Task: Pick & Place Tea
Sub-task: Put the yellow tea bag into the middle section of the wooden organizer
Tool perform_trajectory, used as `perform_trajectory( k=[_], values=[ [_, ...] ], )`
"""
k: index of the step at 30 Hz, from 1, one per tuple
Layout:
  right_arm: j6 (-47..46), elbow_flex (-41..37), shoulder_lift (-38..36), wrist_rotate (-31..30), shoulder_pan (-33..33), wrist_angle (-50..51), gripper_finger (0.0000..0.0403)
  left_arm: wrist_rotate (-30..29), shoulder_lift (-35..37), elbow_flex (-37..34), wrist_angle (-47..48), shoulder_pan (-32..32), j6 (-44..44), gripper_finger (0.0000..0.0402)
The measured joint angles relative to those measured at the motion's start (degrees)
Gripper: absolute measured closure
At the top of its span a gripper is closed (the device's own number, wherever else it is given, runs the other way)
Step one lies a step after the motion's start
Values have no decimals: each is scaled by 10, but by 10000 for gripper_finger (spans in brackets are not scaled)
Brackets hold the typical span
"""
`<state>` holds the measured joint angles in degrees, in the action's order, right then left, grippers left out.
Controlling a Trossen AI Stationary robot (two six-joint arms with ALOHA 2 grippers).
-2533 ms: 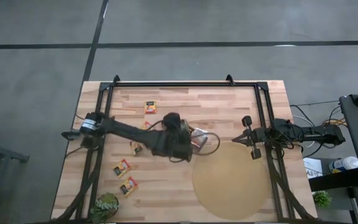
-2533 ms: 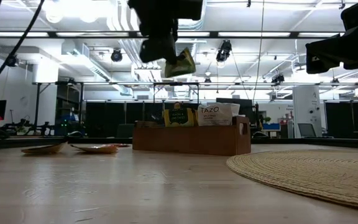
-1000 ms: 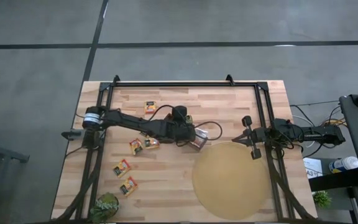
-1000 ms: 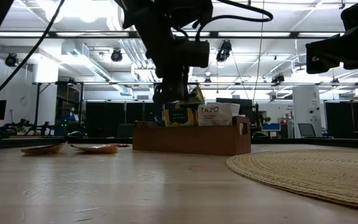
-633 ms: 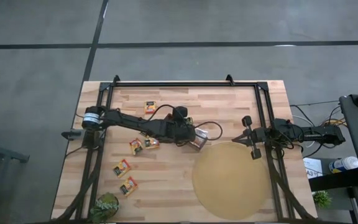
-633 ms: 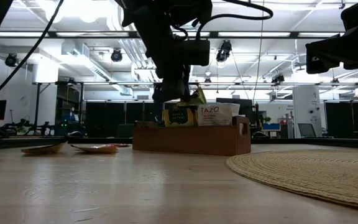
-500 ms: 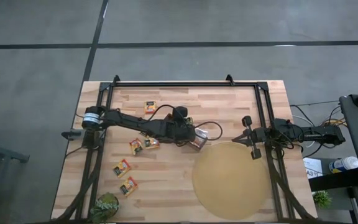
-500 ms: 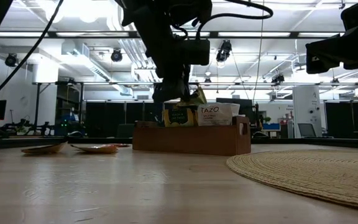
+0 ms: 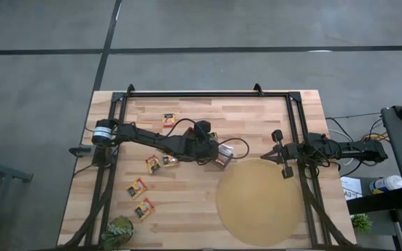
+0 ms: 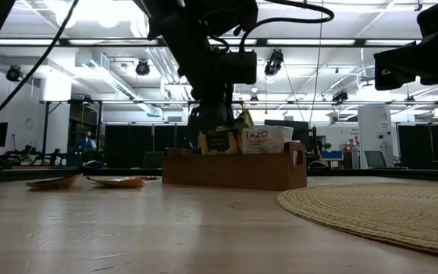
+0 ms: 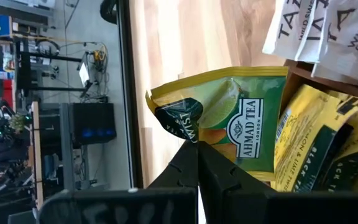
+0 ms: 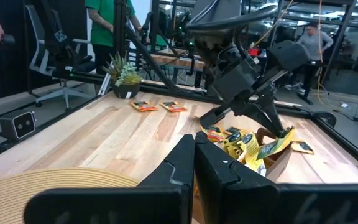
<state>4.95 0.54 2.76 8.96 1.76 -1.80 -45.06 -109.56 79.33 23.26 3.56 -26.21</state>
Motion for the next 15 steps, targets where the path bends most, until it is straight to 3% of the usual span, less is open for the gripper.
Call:
perform_trajectory(
  k=[15],
  values=[
    [0,0,0,0,0,0,394,3,0,-47,-68,1,-40,401]
  ],
)
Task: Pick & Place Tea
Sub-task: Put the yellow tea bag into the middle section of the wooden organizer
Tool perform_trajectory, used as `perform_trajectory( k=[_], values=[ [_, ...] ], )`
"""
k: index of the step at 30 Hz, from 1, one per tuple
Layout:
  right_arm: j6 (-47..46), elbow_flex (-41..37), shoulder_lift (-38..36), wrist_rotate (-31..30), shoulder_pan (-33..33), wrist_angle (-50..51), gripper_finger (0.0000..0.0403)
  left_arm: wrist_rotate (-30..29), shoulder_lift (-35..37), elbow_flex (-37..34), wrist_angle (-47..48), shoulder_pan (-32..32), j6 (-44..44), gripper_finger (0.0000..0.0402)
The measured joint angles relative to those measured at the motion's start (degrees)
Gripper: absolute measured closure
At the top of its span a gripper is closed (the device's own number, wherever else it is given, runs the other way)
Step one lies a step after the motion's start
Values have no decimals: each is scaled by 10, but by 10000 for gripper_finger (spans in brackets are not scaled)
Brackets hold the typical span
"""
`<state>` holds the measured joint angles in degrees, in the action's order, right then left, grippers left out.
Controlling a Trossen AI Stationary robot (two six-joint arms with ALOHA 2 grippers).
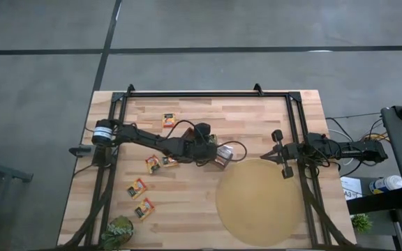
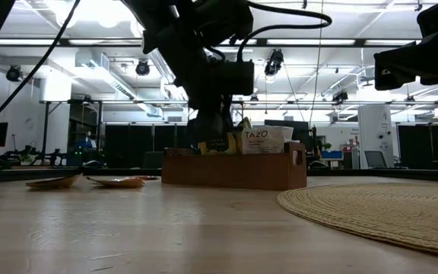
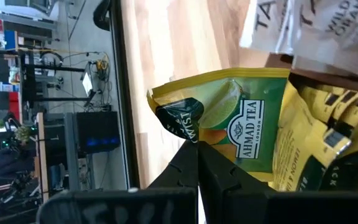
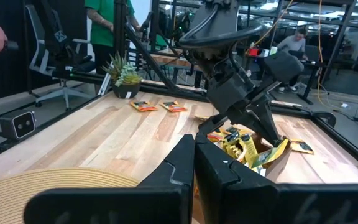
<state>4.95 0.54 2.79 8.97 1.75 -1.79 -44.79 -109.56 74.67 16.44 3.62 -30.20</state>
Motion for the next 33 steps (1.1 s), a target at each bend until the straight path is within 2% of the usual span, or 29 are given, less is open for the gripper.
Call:
perform_trajectory(
  k=[21,26,33],
  values=[
    [0,0,0,0,0,0,394,5,0,-19,-33,0,-37,401],
    [0,0,0,0,0,0,394,45,0,-19,-34,0,-37,401],
    [0,0,0,0,0,0,394,48,0,-19,-28,0,-50,392]
  ],
)
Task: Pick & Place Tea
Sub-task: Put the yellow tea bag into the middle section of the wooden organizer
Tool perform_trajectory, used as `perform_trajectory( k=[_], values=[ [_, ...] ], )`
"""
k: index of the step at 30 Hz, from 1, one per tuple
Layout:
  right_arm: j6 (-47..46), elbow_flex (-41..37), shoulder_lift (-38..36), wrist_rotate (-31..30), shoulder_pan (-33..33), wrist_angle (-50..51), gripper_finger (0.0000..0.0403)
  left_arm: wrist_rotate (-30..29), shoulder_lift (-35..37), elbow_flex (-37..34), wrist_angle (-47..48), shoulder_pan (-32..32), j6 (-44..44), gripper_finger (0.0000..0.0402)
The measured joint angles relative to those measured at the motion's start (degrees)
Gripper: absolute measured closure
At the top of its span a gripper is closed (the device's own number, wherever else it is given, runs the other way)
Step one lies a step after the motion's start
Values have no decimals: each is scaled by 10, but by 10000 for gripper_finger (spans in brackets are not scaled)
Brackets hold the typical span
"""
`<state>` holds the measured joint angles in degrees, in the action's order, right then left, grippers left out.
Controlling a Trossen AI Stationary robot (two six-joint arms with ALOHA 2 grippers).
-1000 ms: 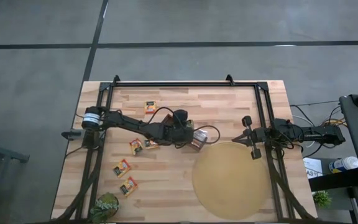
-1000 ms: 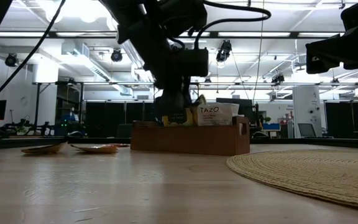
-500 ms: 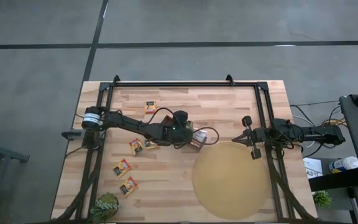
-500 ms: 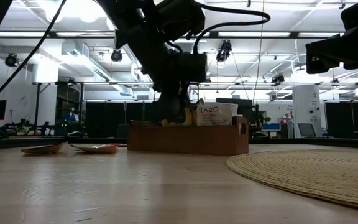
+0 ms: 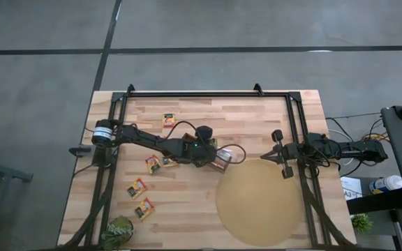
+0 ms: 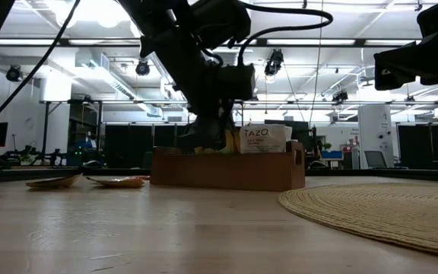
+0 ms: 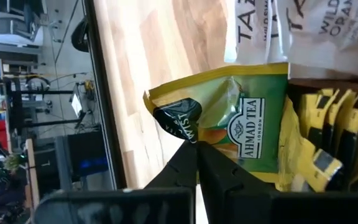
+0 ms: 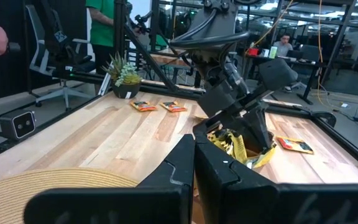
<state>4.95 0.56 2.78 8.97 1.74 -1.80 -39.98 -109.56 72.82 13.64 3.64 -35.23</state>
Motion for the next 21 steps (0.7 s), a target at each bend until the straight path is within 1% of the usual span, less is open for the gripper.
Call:
perform_trajectory(
  k=[7,17,21],
  values=[
    [0,0,0,0,0,0,394,-26,6,0,11,0,-29,370],
    [0,0,0,0,0,0,394,-24,7,0,26,0,-23,366],
    [0,0,0,0,0,0,394,-13,10,0,29,0,-22,363]
  ],
)
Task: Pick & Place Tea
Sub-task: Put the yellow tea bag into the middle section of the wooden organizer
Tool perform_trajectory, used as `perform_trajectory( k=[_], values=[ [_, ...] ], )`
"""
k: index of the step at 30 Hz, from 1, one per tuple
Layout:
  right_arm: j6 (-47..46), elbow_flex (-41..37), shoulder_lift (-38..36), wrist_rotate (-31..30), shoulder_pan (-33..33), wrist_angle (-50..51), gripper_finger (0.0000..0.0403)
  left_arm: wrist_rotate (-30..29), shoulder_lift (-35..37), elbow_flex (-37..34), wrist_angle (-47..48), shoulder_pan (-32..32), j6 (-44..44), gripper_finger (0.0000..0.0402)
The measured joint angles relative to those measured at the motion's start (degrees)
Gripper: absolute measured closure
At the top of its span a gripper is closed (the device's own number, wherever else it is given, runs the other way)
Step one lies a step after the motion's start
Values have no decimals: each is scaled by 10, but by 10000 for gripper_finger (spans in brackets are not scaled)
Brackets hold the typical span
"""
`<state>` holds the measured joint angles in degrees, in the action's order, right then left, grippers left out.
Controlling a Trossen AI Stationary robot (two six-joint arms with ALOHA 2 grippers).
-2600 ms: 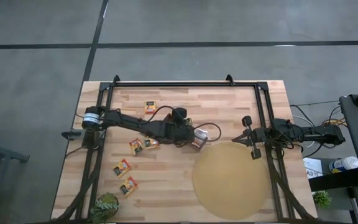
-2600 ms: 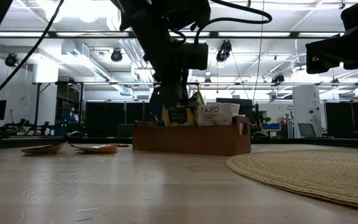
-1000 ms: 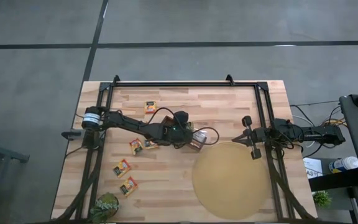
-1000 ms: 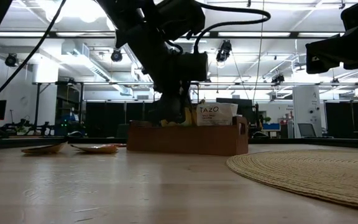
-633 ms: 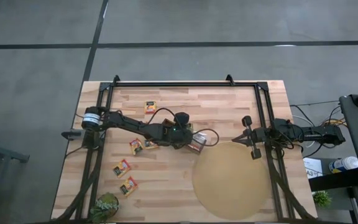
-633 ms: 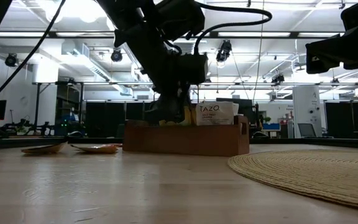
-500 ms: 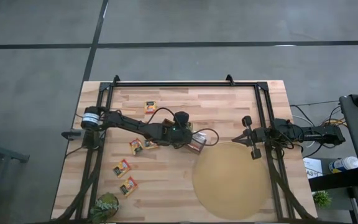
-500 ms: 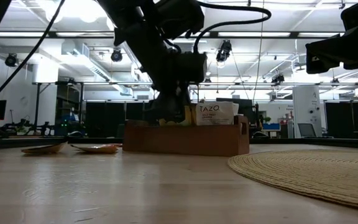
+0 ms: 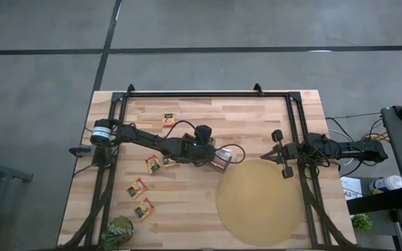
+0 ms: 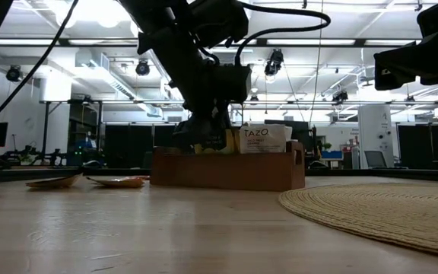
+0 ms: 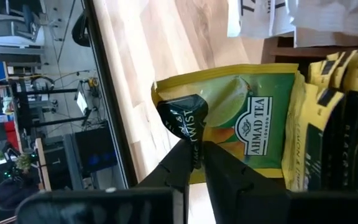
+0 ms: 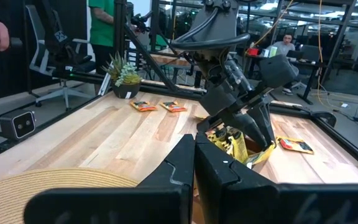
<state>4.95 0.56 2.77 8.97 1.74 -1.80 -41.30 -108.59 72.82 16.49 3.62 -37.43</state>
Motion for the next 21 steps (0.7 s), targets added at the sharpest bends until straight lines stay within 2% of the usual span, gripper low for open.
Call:
perform_trajectory(
  k=[13,21],
  values=[
    [0,0,0,0,0,0,394,-2,1,0,5,0,0,268],
    [0,0,0,0,0,0,394,-20,5,6,31,0,-1,248]
  ],
)
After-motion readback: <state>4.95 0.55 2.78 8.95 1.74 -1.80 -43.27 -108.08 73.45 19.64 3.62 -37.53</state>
